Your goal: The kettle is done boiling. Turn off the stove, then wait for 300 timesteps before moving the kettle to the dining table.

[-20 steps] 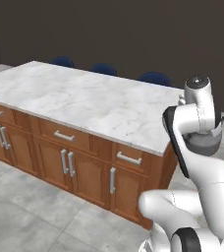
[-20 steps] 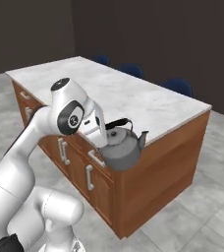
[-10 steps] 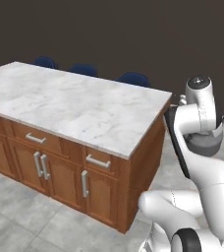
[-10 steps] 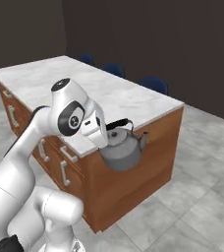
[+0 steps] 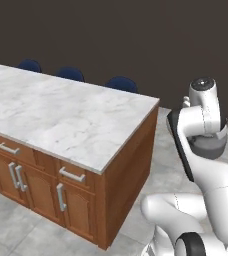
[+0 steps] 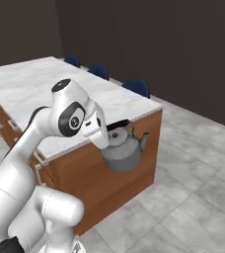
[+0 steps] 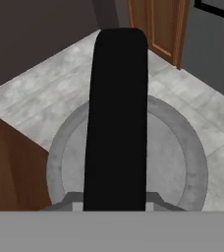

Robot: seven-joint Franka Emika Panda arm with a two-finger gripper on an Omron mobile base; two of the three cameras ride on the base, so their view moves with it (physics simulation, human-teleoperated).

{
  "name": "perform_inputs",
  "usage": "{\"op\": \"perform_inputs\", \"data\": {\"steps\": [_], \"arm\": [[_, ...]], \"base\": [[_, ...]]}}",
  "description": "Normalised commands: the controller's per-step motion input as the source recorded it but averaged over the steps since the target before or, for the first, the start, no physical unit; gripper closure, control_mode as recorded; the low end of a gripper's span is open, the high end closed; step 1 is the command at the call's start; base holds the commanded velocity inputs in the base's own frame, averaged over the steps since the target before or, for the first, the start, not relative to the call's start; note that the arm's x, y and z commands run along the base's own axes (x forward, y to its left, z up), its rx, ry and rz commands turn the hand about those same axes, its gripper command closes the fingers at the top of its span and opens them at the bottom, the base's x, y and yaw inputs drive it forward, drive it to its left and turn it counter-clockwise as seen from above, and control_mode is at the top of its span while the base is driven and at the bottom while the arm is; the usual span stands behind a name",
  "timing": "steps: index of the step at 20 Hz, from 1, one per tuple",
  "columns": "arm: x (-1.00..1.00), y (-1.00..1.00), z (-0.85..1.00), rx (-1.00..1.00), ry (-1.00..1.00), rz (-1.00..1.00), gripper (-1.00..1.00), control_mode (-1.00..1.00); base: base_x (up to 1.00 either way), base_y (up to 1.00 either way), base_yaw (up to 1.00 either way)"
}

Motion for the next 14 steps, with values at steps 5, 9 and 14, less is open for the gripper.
{"op": "perform_inputs", "data": {"steps": [5, 9, 14], "arm": [[0.00, 0.00, 0.00, 0.00, 0.00, 0.00, 1.00, 1.00], [0.00, 0.00, 0.00, 0.00, 0.00, 0.00, 1.00, 1.00], [0.00, 0.00, 0.00, 0.00, 0.00, 0.00, 1.00, 1.00]], "base": [[0.23, -0.66, 0.07], [0.26, -0.65, 0.10], [0.29, -0.62, 0.13]]}}
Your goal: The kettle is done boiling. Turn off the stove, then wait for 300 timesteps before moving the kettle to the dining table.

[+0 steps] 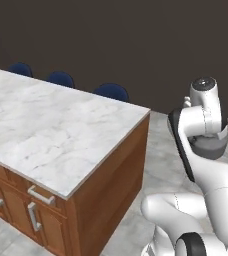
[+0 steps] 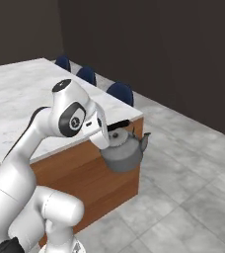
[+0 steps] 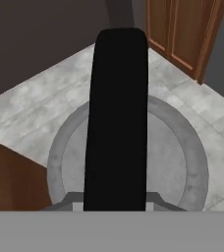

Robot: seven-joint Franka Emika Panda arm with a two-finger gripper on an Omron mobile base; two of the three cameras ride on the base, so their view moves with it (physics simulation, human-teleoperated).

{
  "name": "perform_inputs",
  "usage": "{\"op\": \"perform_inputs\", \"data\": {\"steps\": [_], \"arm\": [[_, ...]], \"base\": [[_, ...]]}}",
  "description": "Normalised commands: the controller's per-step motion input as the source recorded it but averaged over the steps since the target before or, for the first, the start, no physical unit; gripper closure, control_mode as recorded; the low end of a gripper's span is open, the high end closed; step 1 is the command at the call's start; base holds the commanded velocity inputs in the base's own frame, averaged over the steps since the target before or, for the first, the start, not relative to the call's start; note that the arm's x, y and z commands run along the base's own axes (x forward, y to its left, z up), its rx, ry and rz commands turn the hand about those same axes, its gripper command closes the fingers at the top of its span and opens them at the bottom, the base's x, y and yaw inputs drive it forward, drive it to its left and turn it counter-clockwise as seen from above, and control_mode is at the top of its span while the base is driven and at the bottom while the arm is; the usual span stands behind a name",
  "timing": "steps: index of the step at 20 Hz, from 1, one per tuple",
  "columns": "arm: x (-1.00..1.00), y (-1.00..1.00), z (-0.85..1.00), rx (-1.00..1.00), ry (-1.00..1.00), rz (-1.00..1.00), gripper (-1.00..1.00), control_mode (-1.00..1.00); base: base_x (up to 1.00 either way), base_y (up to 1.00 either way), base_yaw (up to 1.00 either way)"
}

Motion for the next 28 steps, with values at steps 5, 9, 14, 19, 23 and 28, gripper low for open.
{"op": "perform_inputs", "data": {"steps": [5, 9, 14, 19, 23, 28], "arm": [[0.00, 0.00, 0.00, 0.00, 0.00, 0.00, 1.00, 1.00], [0.00, 0.00, 0.00, 0.00, 0.00, 0.00, 1.00, 1.00], [0.00, 0.00, 0.00, 0.00, 0.00, 0.00, 1.00, 1.00], [0.00, 0.00, 0.00, 0.00, 0.00, 0.00, 1.00, 1.00], [0.00, 0.00, 0.00, 0.00, 0.00, 0.00, 1.00, 1.00], [0.00, 0.00, 0.00, 0.00, 0.00, 0.00, 1.00, 1.00]], "base": [[0.31, -0.54, 0.16], [0.34, -0.47, 0.25], [0.33, -0.47, 0.29], [0.30, -0.45, 0.31], [0.25, -0.44, 0.32], [0.23, -0.43, 0.32]]}}
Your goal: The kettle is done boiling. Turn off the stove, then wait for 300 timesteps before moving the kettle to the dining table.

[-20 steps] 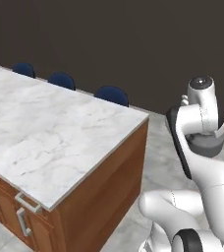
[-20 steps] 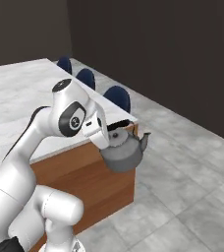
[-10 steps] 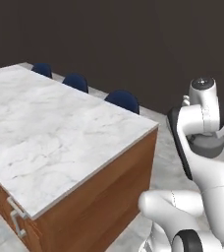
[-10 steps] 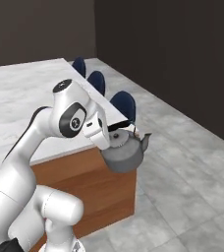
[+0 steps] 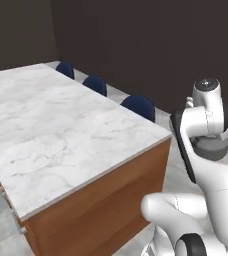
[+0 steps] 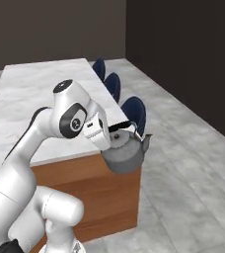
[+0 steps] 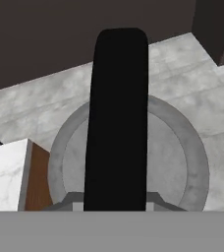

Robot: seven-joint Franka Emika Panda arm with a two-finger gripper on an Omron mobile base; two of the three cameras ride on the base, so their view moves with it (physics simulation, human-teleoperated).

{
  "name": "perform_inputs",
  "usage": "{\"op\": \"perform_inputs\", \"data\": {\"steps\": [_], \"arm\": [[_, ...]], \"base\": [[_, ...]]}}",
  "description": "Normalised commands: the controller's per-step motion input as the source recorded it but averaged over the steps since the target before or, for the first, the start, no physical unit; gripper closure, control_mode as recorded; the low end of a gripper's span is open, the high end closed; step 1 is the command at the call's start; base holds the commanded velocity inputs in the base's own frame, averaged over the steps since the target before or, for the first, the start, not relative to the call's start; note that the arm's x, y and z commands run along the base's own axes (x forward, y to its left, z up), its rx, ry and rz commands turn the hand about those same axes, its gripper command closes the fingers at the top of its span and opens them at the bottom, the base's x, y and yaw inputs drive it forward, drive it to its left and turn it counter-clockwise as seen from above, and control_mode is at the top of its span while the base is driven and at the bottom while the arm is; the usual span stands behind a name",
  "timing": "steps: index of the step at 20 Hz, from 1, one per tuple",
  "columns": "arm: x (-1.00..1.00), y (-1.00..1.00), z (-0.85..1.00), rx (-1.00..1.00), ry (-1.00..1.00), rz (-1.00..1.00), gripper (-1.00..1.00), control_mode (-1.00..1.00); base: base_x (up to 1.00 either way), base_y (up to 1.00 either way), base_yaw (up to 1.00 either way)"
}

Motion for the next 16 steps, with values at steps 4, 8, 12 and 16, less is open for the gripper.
{"op": "perform_inputs", "data": {"steps": [4, 8, 12, 16], "arm": [[0.00, 0.00, 0.00, 0.00, 0.00, 0.00, 1.00, 1.00], [0.00, 0.00, 0.00, 0.00, 0.00, 0.00, 1.00, 1.00], [0.00, 0.00, 0.00, 0.00, 0.00, 0.00, 1.00, 1.00], [0.00, 0.00, 0.00, 0.00, 0.00, 0.00, 1.00, 1.00]], "base": [[0.22, -0.42, 0.32], [0.23, -0.43, 0.32], [0.25, -0.44, 0.33], [0.25, -0.44, 0.33]]}}
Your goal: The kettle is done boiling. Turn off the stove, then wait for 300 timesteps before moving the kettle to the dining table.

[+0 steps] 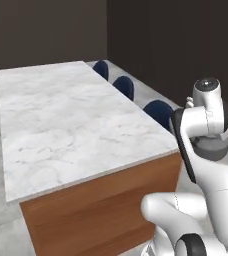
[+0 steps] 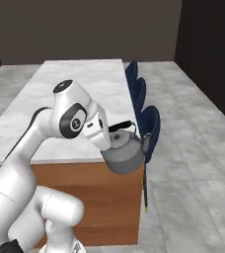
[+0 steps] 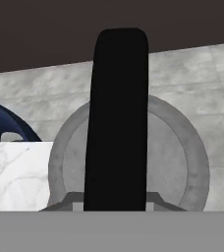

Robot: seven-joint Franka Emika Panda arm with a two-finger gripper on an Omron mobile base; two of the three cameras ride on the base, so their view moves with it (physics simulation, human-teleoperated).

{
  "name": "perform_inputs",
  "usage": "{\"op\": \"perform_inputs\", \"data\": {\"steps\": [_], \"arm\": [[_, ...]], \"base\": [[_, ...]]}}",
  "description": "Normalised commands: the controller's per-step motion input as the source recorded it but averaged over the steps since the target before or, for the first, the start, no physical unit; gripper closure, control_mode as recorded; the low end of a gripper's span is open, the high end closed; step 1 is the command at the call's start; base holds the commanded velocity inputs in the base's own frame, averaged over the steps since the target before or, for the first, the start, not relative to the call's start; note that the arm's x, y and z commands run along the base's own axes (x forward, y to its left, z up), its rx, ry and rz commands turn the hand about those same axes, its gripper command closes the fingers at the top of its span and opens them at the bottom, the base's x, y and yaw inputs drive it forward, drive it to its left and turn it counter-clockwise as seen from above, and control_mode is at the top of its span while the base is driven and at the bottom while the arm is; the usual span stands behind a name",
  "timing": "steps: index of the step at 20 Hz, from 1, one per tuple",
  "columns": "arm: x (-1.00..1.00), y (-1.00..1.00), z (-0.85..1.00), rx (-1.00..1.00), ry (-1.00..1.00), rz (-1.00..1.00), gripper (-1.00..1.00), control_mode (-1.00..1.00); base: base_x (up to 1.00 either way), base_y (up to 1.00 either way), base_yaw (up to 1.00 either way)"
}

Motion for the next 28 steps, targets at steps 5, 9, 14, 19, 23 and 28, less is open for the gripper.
{"op": "perform_inputs", "data": {"steps": [5, 9, 14, 19, 23, 28], "arm": [[0.00, 0.00, 0.00, 0.00, 0.00, 0.00, 1.00, 1.00], [0.00, 0.00, 0.00, 0.00, 0.00, 0.00, 1.00, 1.00], [0.00, 0.00, 0.00, 0.00, 0.00, 0.00, 1.00, 1.00], [0.00, 0.00, 0.00, 0.00, 0.00, 0.00, 1.00, 1.00], [0.00, 0.00, 0.00, 0.00, 0.00, 0.00, 1.00, 1.00], [0.00, 0.00, 0.00, 0.00, 0.00, 0.00, 1.00, 1.00]], "base": [[0.24, -0.42, 0.33], [0.24, -0.41, 0.33], [0.23, -0.43, 0.33], [0.22, -0.43, 0.33], [0.22, -0.43, 0.33], [0.23, -0.44, 0.33]]}}
